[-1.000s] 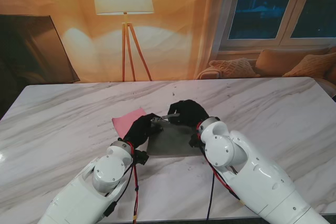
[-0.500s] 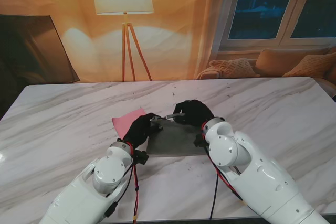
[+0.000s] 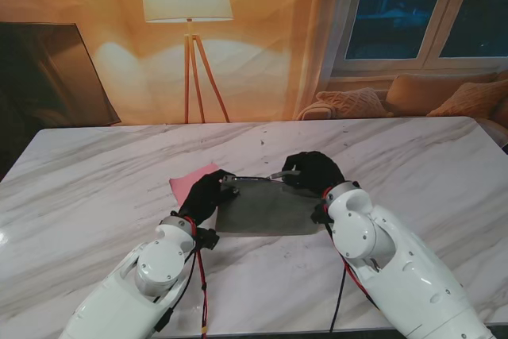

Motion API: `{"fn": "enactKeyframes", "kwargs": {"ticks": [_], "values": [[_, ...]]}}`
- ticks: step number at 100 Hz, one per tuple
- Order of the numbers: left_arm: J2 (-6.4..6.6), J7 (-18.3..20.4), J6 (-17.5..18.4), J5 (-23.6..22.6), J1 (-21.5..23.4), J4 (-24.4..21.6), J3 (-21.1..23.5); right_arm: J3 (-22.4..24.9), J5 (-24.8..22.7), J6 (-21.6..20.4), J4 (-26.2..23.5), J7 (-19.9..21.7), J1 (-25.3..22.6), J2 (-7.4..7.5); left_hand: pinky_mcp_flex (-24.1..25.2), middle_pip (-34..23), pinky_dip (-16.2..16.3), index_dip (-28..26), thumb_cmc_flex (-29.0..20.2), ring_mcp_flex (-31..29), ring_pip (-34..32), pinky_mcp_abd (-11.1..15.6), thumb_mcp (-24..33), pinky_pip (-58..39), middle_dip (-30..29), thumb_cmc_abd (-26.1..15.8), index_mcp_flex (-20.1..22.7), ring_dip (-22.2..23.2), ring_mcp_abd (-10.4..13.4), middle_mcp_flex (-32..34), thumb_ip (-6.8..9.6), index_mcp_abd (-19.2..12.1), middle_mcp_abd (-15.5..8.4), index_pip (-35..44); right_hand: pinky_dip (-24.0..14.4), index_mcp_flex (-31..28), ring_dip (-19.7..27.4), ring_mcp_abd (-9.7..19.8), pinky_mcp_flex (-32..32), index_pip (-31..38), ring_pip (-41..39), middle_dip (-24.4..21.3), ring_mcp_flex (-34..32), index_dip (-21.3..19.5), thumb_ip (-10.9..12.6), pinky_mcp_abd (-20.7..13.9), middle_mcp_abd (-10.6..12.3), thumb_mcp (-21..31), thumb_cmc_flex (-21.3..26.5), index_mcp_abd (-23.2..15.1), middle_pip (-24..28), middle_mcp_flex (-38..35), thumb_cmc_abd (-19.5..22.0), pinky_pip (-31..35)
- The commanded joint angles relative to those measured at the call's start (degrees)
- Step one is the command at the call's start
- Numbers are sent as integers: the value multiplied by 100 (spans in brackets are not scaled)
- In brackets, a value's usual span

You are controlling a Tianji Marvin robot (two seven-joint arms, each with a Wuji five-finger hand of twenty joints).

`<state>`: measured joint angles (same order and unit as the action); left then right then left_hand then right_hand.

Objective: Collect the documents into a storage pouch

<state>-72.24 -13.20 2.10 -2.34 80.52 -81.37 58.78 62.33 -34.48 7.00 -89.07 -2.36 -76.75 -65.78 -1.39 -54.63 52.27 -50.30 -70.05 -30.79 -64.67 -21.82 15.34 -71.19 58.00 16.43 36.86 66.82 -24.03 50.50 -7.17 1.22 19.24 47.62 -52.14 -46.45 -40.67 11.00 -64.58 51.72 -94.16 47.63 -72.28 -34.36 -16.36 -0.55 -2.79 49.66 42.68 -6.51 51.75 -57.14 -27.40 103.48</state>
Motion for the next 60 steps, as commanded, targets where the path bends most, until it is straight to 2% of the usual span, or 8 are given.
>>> {"fn": "enactKeyframes", "kwargs": {"ticks": [1,32,60], "values": [[57,-13,13,-41,57,-43,87,164,-84,76,63,-14,-123,111,100,-758,169,-808,-343,-188,-136,442,101,-81,376,-762,357,89,-329,246,363,88,-53,907,-99,-355,-52,371,-345,361,-444,106,-341,-125,371,-202,-340,335,388,-509,263,-19,513,1649],[63,-74,32,-118,109,-81,133,805,-504,132,110,-216,-498,159,96,-751,171,-810,-325,-200,-134,442,130,-81,371,-726,364,88,-318,259,363,101,-68,894,-79,-354,-50,330,-258,353,-411,114,-341,-130,357,-202,-357,373,384,-454,257,-17,491,1649],[65,-82,33,-131,124,-89,146,1165,-739,208,312,-339,-646,185,78,-760,175,-805,-299,-218,-149,452,171,-89,371,-695,362,89,-314,279,365,110,-70,885,25,-358,30,238,-43,353,-350,97,-338,-119,351,-175,-377,390,389,-423,246,-2,484,1649]]}}
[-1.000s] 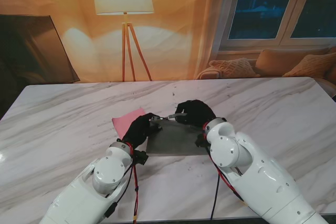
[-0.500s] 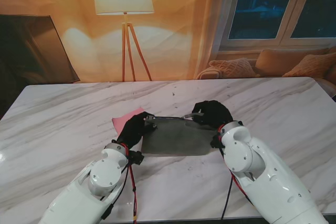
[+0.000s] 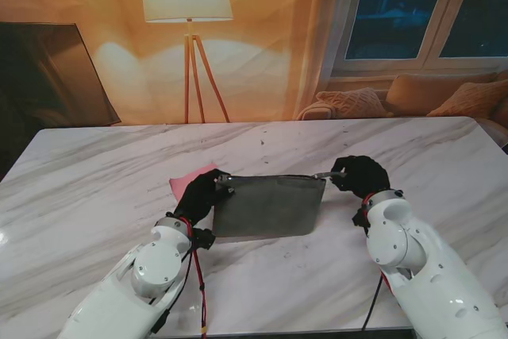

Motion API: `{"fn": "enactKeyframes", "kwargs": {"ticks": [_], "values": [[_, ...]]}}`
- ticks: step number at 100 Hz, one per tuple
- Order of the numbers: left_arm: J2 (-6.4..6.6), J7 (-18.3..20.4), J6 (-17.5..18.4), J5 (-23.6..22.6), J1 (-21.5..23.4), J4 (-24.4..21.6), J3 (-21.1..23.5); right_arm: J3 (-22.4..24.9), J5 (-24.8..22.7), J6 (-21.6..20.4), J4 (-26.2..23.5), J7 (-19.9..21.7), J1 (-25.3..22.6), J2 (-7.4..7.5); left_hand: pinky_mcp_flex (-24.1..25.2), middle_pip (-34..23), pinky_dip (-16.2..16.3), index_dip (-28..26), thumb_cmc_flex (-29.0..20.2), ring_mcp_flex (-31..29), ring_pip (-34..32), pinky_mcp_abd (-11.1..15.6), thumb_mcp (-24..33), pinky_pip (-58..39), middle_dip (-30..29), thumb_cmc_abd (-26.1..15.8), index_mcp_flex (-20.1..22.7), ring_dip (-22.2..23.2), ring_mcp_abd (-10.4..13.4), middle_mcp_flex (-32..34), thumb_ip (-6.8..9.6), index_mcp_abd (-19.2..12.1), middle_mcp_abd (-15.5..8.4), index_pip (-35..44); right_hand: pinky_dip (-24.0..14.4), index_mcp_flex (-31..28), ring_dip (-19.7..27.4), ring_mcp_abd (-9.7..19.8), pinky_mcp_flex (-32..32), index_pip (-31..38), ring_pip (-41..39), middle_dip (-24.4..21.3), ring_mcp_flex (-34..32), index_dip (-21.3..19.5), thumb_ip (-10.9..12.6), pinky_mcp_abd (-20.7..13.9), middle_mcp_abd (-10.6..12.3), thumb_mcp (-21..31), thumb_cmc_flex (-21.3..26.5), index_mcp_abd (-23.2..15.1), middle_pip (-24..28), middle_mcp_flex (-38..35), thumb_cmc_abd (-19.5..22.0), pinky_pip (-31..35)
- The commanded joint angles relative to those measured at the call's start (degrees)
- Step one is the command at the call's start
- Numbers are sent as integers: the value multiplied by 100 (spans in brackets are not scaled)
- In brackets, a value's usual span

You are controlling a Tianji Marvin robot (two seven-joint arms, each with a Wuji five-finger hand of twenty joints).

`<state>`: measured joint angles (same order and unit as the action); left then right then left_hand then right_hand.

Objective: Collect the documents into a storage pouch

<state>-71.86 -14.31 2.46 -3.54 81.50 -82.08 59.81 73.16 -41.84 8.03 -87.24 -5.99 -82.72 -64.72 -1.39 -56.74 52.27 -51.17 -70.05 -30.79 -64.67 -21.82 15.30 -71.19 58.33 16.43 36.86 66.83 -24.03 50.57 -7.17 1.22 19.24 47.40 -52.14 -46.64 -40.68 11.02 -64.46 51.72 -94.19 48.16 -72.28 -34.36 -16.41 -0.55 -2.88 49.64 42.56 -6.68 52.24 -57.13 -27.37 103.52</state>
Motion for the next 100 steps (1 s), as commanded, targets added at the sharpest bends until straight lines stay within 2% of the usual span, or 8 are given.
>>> {"fn": "enactKeyframes", "kwargs": {"ticks": [1,26,39,56,72,79,85,100], "values": [[27,29,-1,-10,25,-17,42,88,-2,108,133,19,-53,79,78,-549,175,-717,-301,-218,-149,452,179,-89,338,-695,361,87,-315,274,366,111,-69,905,32,-339,37,231,-43,354,-344,42,-338,-118,357,-173,-368,394,406,-405,196,1,485,1645],[45,76,41,-16,41,-21,57,160,9,144,216,-113,-92,58,126,-490,147,-718,-272,-132,-61,490,221,-38,316,-740,368,52,-283,206,366,79,-96,901,180,-325,150,149,175,355,-283,15,-259,-103,354,-134,-375,382,405,-390,187,18,476,1645],[58,100,63,-38,55,-24,72,181,18,132,222,-149,-116,52,188,9,-147,-714,-352,82,483,583,113,109,32,-821,419,-289,-180,50,366,23,-237,860,363,-309,254,-37,637,361,-23,-15,35,-82,345,-71,-362,395,395,-385,146,68,468,1463],[84,191,89,-18,78,-43,93,265,178,29,131,-57,-216,53,224,556,-458,-728,-391,257,912,631,58,192,-38,-917,484,-701,-104,-53,384,-30,-319,838,457,313,494,-779,3081,355,2131,-391,1814,391,198,284,-261,518,-84,-404,-703,766,86,-584],[101,289,139,49,79,-37,88,333,389,-156,42,148,-299,69,255,1180,-605,-745,-391,389,1295,650,190,292,-96,-787,564,-1067,-17,-95,357,-6,-409,840,782,1173,958,-860,4773,-432,4464,-1270,3202,470,65,291,-8,1028,-1236,-396,-1427,2105,-432,-2742],[103,307,174,65,73,-23,83,357,544,-291,0,348,-333,91,257,1290,-616,-736,-391,410,1353,650,226,291,-105,-713,589,-1134,9,-75,336,-11,-495,836,939,1250,1194,-833,5330,-1140,5246,-1541,3725,317,328,309,132,1296,-1653,-488,-1799,2587,-521,-3598],[110,336,210,75,69,-14,81,340,591,-403,1,436,-336,107,259,1363,-623,-722,-391,430,1417,651,259,292,-100,-693,605,-1195,42,-61,318,-15,-555,822,1000,1348,1360,-798,5644,-1603,5773,-1710,4054,110,835,294,245,1470,-2005,-528,-2056,2868,-575,-4202],[127,384,282,67,74,-18,81,268,579,-734,45,485,-301,131,259,1584,-637,-714,-390,446,1546,653,347,294,-102,-601,647,-1333,97,-26,281,-34,-621,812,1131,2017,1708,-732,5955,-2180,6684,-2013,4521,75,877,270,474,1221,-2135,-631,-2498,3336,-718,-5279]]}}
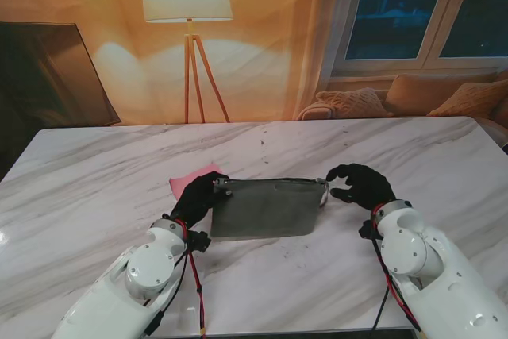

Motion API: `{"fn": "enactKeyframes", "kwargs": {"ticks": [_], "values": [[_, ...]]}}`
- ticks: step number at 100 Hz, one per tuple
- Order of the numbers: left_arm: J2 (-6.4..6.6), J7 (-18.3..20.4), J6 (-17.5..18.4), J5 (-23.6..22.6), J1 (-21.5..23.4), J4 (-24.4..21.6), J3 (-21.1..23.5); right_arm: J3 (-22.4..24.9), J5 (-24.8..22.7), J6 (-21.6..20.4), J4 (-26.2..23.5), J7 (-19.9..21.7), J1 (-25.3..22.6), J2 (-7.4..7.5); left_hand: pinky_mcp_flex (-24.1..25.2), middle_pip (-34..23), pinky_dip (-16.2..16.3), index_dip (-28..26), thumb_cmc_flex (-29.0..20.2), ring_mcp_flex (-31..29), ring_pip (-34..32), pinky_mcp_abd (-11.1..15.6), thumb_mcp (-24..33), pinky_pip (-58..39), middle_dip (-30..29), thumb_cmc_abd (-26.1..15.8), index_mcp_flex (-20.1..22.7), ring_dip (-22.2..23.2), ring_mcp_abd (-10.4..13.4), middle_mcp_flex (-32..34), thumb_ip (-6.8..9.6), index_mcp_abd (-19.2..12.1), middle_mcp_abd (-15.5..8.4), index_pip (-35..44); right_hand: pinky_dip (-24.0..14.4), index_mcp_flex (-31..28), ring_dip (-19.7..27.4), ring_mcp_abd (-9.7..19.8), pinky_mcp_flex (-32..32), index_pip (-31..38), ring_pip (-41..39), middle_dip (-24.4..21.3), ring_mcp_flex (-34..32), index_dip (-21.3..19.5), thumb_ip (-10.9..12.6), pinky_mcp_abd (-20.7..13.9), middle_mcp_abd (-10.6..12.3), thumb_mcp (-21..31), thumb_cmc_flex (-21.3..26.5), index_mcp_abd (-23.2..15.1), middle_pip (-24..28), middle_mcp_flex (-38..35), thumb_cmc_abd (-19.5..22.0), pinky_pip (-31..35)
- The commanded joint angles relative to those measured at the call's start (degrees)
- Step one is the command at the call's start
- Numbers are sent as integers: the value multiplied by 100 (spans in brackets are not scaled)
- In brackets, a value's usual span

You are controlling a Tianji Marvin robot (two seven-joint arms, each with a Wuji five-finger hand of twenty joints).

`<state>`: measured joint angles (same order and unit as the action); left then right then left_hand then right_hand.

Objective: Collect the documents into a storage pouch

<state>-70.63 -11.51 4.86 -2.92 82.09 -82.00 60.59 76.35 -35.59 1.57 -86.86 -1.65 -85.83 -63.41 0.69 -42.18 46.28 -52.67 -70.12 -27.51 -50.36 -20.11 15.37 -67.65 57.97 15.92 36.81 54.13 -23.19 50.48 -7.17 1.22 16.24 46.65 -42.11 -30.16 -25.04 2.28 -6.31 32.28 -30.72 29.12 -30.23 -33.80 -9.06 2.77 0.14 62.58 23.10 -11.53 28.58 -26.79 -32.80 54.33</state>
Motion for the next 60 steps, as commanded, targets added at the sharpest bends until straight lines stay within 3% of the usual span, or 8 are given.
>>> {"fn": "enactKeyframes", "kwargs": {"ticks": [1,20,60], "values": [[4,106,47,3,16,-28,4,-53,-43,-106,4,55,9,1,51,142,-39,-564,-384,116,121,482,344,-60,-66,-541,657,-72,15,-19,277,-33,-323,888,133,416,157,146,142,-262,369,-119,330,28,140,-62,182,-81,-193,-159,-146,325,-189,-400],[13,125,122,-18,10,-15,-4,-79,26,-502,-74,-32,-20,-12,51,349,-45,-566,-385,112,215,482,425,-61,-105,-476,719,-187,63,18,245,-61,-378,895,104,739,165,193,84,-341,433,-114,317,25,139,-75,198,-73,-148,-288,-118,434,-263,-559],[-13,110,60,107,9,-26,-28,-163,207,-1198,-242,-374,-130,-79,51,354,-49,-540,-384,72,172,482,458,-63,-90,-461,747,-221,-1,77,230,-14,-268,862,-2,36,154,236,0,135,406,-110,161,-261,105,-97,198,232,25,-843,-53,131,-291,-689]]}}
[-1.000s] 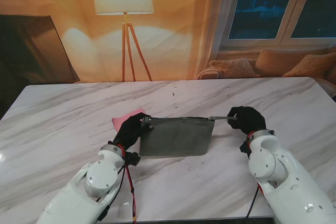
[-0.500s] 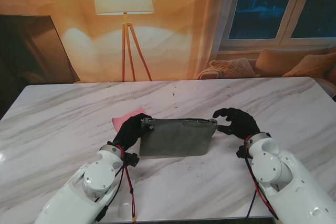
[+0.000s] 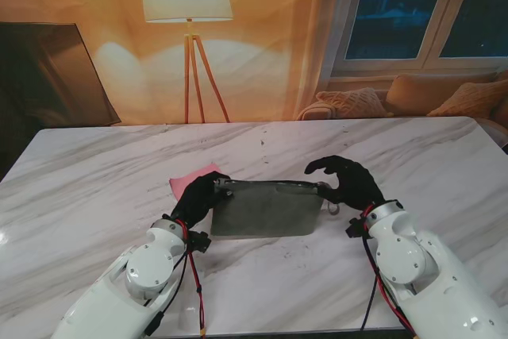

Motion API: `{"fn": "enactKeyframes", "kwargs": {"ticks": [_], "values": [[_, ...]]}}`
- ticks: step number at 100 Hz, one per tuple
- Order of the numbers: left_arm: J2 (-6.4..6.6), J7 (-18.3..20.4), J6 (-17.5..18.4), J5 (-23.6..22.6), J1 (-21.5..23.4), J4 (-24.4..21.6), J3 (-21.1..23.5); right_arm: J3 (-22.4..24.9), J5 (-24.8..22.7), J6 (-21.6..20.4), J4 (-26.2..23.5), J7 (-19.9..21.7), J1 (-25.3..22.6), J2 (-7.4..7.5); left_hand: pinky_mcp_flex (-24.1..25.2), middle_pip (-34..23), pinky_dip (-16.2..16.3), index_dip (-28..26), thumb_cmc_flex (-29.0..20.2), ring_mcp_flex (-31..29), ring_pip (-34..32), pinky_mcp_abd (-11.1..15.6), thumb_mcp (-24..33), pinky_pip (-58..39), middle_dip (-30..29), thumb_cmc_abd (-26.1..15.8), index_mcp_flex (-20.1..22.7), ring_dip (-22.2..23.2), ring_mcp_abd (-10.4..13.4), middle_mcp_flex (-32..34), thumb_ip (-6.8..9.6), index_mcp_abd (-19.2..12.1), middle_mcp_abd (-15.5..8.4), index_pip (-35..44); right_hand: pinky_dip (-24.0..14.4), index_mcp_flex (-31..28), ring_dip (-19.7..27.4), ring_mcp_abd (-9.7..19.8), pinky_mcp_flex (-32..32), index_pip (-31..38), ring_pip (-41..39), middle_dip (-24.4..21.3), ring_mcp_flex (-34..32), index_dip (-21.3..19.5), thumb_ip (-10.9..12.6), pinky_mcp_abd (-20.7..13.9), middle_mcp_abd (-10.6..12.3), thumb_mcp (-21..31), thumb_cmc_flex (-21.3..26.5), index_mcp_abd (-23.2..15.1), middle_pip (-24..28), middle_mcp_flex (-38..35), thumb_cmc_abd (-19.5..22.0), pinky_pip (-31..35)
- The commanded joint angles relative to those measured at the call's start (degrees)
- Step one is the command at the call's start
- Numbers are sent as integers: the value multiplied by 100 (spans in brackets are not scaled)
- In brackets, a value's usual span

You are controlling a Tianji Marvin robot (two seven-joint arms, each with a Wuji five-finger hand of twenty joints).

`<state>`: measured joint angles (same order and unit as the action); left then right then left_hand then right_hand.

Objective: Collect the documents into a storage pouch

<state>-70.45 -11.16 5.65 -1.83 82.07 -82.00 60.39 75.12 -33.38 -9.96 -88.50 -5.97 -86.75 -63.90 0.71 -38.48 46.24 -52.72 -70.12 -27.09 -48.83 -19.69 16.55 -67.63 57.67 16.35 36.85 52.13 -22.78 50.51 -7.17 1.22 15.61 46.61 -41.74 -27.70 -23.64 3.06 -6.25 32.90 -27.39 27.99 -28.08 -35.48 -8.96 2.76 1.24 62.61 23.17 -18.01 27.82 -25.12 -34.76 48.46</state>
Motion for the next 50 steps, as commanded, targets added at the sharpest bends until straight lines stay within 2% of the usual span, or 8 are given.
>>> {"fn": "enactKeyframes", "kwargs": {"ticks": [1,11,15,21,23,34,40,50], "values": [[-30,74,-19,-4,11,-26,-8,-43,-13,-54,-80,55,-39,-31,50,-18,-44,-534,-384,30,18,440,340,-65,-59,-502,741,-21,-43,77,229,-16,-209,865,-42,-223,13,157,-11,86,69,3,-62,-101,95,-95,88,236,25,-200,22,-36,-92,-103],[-32,63,-13,-8,12,-28,-5,-68,35,-91,-95,70,-47,-32,50,-30,-45,-531,-381,20,3,440,342,-65,-63,-492,749,-22,-58,94,226,-18,-201,862,-71,-420,8,159,-31,245,51,9,-76,-202,83,-92,85,266,23,-182,31,-84,-95,-117],[-34,59,-12,-2,14,-30,-4,-78,82,-88,-102,110,-50,-30,50,-36,-45,-527,-381,7,-6,440,352,-65,-64,-477,757,-22,-59,109,227,0,-192,858,-111,-518,9,160,-29,328,51,8,-62,-228,-135,-104,90,223,67,-179,18,-85,-133,-147],[-35,64,-9,18,16,-36,-3,-99,103,-69,-102,177,-47,-21,50,-36,-45,-521,-380,14,-8,440,357,-65,-68,-471,765,-22,-65,108,224,-2,-186,852,-123,-581,13,169,-19,358,60,5,-39,-212,-224,-118,82,204,77,-158,5,-68,-135,-163],[-35,66,-7,22,16,-37,-3,-108,99,-66,-94,188,-42,-18,50,-40,-46,-520,-382,13,-10,440,360,-65,-67,-473,766,-22,-64,113,224,-3,-187,851,-138,-600,13,162,-22,379,62,6,-40,-168,-323,-119,79,210,103,-155,2,-72,-128,-172],[-32,77,2,25,11,-32,-7,-164,32,-55,-43,207,-4,-6,50,-47,-46,-512,-371,1,-21,440,365,-65,-70,-470,772,-22,-65,123,220,-7,-174,844,-166,-660,10,153,-34,426,54,9,-51,-106,-369,-128,62,272,110,-123,3,-79,-150,-172],[-33,79,0,31,11,-34,-7,-187,13,-64,-21,216,11,-2,50,-50,-46,-508,-370,1,-24,440,371,-66,-72,-465,774,-21,-67,125,220,-8,-171,840,-200,-775,9,152,-38,658,45,13,-58,-38,-584,-133,62,289,211,-146,11,-89,-259,-184],[-37,70,-11,40,15,-43,-4,-213,-75,-120,18,214,27,11,50,-62,-46,-500,-362,-9,-38,440,387,-66,-72,-444,782,-18,-78,138,218,-1,-164,835,-237,-926,16,150,-54,1052,33,12,-73,148,-719,-131,53,306,306,-195,28,-124,-396,-195]]}}
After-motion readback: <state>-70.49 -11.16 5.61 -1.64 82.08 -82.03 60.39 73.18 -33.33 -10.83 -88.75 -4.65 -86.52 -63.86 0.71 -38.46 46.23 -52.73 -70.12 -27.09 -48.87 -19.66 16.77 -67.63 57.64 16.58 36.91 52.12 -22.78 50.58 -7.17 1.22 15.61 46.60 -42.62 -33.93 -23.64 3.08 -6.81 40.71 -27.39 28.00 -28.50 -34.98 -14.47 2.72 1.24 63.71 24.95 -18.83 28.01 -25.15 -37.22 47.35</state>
